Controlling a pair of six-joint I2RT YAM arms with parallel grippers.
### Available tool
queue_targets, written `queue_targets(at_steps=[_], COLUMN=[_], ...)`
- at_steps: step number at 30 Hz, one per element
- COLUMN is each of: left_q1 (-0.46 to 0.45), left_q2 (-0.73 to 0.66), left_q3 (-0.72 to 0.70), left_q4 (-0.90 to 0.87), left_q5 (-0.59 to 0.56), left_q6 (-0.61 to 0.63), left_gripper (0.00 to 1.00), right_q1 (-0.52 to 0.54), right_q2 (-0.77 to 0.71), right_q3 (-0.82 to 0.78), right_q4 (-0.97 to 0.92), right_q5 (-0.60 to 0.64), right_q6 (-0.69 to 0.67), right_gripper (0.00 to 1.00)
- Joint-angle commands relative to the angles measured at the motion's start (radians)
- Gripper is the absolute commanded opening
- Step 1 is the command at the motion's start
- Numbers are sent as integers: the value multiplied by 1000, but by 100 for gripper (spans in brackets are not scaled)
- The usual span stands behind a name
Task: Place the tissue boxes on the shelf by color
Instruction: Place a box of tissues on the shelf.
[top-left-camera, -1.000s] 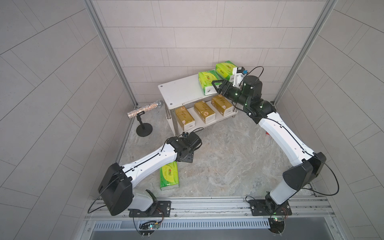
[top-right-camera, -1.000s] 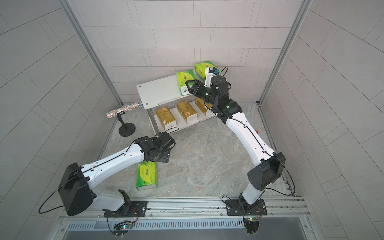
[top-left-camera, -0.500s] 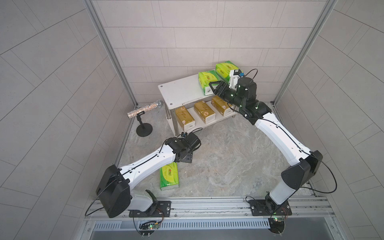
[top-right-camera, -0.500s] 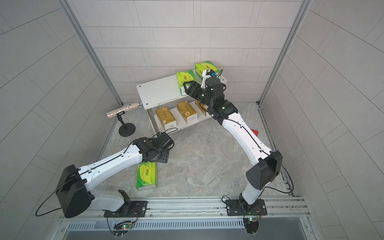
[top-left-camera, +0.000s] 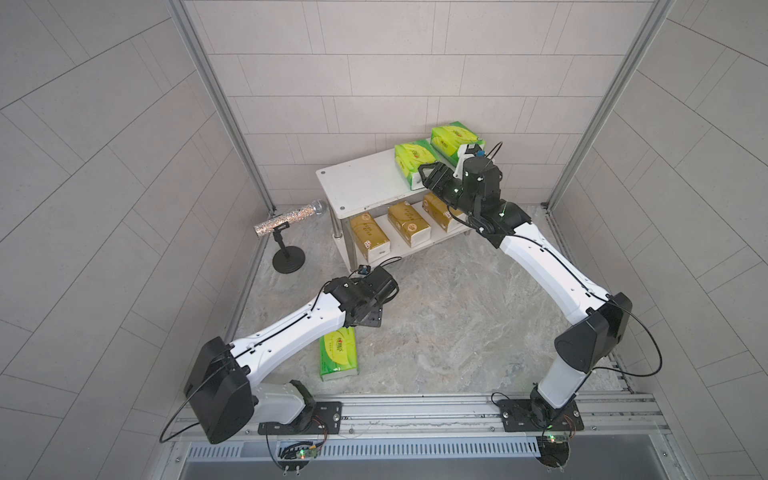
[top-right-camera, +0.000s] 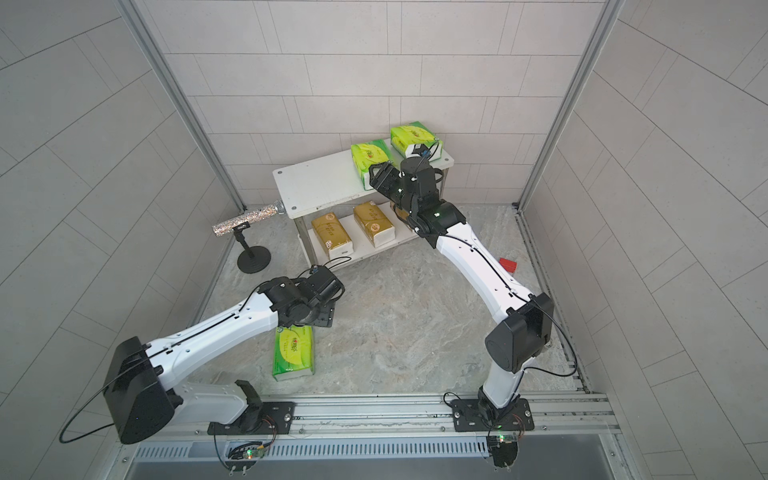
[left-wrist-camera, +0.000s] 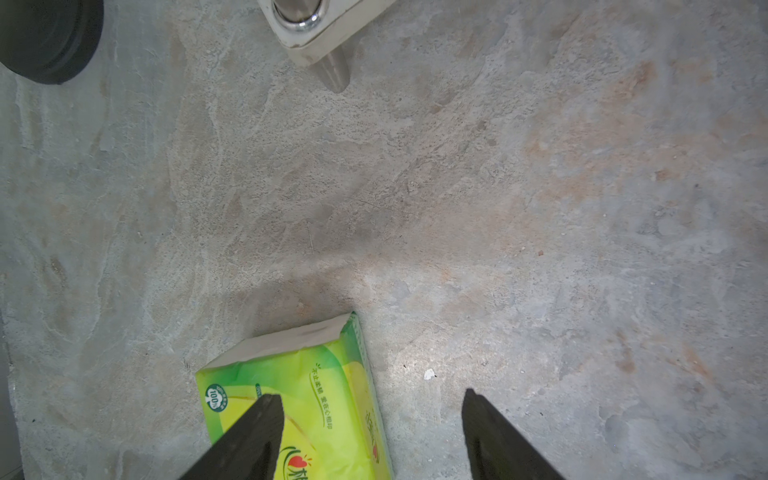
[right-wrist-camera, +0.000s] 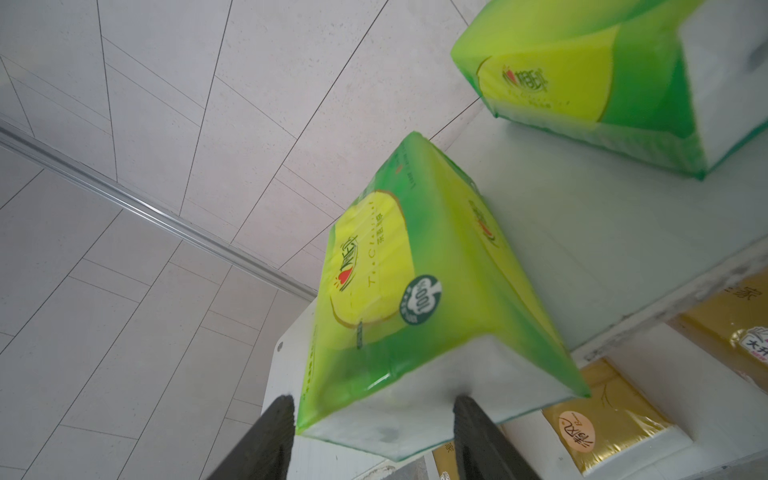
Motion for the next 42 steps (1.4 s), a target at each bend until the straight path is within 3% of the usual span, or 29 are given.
queue_targets(at_steps=[1,42], left_q1=[5,5], left_q2=[-26,-78], left_q3=[-11,-51], left_q4=[-34,-52], left_q5=[-25,-50], left_q6=[-10,-47], left_gripper=[76,76], right_q1=[8,39], right_q2=[16,95], right_q3=[37,102], right_q4=[1,-27], right_q5=[30,90], right_q6=[18,10], right_gripper=[64,61])
